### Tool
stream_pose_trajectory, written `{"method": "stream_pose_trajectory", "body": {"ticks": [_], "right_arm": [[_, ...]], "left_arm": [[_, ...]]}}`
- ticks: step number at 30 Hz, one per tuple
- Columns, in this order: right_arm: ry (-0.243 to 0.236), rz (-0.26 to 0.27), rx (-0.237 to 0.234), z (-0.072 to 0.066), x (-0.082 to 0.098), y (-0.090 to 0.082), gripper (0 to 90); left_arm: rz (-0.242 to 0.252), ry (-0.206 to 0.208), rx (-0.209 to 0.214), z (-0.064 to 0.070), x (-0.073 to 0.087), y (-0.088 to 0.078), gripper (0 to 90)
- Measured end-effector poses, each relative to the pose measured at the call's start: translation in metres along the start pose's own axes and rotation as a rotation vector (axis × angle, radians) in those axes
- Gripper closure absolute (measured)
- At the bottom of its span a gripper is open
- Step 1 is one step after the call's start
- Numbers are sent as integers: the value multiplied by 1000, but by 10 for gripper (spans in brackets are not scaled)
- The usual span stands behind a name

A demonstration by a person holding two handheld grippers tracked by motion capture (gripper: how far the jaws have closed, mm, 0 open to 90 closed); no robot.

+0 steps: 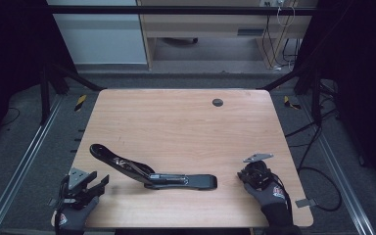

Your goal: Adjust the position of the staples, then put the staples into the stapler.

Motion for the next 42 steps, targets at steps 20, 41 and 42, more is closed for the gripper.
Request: {"method": "stream_pose_trajectory", "body": {"ticks": [20,41,42], "right_arm": [[-60,84,-56,-4,-25,-25,783],[-186,190,-169,-36,-69,-49,783],[-189,194,-178,-38,-71,-50,783]], "left_arm": [[-4,-3,3,1,1,2,483],[-4,-5,4,-1,1,2,483],[-4,-4,5,-1,1,3,483]]}}
Point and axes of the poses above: each handheld gripper's, and its own axes: y roughly forward along the jaws, x roughly out of its underside, z roughly to its right, the point moved 10 cm from there along y, roughly forward along the jaws, and after that the axes turned 4 degrees about x, right-handed, at the moved point
